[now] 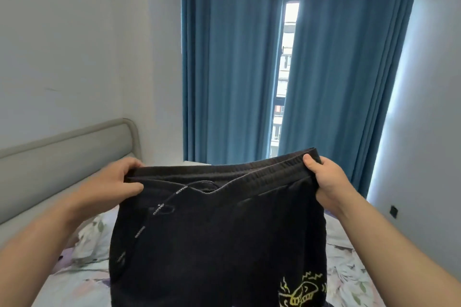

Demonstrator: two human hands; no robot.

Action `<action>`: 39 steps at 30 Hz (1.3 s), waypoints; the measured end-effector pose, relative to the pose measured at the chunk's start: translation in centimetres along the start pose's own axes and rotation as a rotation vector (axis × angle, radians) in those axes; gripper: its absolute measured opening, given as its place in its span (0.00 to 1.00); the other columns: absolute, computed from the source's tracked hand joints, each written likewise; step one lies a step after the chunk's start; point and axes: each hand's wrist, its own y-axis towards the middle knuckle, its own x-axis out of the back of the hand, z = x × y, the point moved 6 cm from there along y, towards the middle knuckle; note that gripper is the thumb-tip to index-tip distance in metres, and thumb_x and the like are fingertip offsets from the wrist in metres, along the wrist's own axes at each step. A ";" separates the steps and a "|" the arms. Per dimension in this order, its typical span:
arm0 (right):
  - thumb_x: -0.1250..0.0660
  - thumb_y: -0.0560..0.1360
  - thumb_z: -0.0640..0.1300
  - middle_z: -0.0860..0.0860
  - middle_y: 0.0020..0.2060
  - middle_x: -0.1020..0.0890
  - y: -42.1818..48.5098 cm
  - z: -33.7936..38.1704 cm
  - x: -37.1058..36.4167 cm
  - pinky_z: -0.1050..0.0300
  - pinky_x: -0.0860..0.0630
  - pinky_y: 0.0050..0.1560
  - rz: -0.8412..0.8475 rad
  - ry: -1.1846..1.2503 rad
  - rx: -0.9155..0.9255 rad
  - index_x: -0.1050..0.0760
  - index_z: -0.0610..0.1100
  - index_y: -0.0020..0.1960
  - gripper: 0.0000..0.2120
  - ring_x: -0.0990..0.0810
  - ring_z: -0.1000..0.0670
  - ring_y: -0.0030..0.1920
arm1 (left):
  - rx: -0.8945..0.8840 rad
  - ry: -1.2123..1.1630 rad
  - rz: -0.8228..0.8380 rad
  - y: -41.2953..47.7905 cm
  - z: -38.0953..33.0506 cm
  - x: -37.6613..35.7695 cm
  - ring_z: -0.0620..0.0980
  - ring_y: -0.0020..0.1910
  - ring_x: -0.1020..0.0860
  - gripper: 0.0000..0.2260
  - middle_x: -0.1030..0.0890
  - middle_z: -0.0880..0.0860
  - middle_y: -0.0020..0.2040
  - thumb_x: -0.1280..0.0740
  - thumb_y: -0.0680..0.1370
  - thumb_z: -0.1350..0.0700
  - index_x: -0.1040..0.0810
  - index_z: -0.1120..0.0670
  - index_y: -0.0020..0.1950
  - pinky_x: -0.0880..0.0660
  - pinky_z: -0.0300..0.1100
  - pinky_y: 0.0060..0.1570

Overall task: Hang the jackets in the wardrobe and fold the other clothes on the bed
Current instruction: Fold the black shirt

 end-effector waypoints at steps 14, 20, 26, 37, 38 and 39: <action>0.29 0.77 0.43 0.43 0.49 0.14 1.4 -1.9 -1.8 0.49 0.19 0.48 0.482 -0.183 0.044 0.18 0.41 0.52 0.07 0.14 0.43 0.49 | 0.116 0.047 -0.704 -13.9 -3.0 3.8 0.48 0.38 0.18 0.07 0.17 0.48 0.35 0.32 0.78 0.59 0.20 0.48 0.43 0.25 0.43 0.39; 0.28 0.75 0.45 0.44 0.47 0.13 -0.4 -5.4 -5.3 0.56 0.18 0.41 0.629 -0.245 -0.021 0.15 0.43 0.49 0.06 0.14 0.44 0.47 | 0.277 -0.108 -0.794 -22.3 0.3 3.5 0.37 0.31 0.19 0.07 0.16 0.42 0.34 0.28 0.75 0.63 0.18 0.50 0.42 0.24 0.30 0.31; 0.25 0.73 0.43 0.46 0.43 0.13 -1.8 -9.4 -8.8 0.62 0.21 0.39 0.615 -0.326 -0.085 0.15 0.41 0.48 0.06 0.14 0.51 0.41 | 0.449 -0.216 -0.781 -27.2 5.6 1.2 0.42 0.32 0.18 0.04 0.15 0.49 0.34 0.26 0.72 0.64 0.16 0.55 0.40 0.23 0.32 0.31; 0.30 0.78 0.42 0.43 0.29 0.22 -2.6 -28.9 -13.6 0.60 0.34 0.27 0.612 -0.783 -0.474 0.22 0.36 0.49 0.08 0.30 0.50 0.27 | 1.004 -0.405 -0.864 -32.1 26.4 -10.6 0.52 0.33 0.20 0.10 0.18 0.58 0.47 0.30 0.77 0.63 0.22 0.60 0.58 0.24 0.34 0.24; 0.32 0.79 0.40 0.43 0.28 0.24 -2.9 -31.4 -13.9 0.61 0.34 0.26 0.612 -0.774 -0.532 0.24 0.35 0.48 0.07 0.31 0.50 0.26 | 1.061 -0.472 -0.896 -32.7 28.7 -12.4 0.54 0.37 0.19 0.11 0.19 0.60 0.51 0.31 0.78 0.63 0.23 0.61 0.60 0.22 0.35 0.26; 0.33 0.80 0.38 0.44 0.29 0.27 -3.4 -33.9 -14.2 0.61 0.35 0.28 0.619 -0.766 -0.584 0.27 0.37 0.46 0.06 0.32 0.49 0.26 | 1.124 -0.545 -0.925 -33.5 30.8 -14.4 0.55 0.39 0.19 0.12 0.21 0.63 0.53 0.32 0.78 0.64 0.25 0.63 0.62 0.21 0.36 0.28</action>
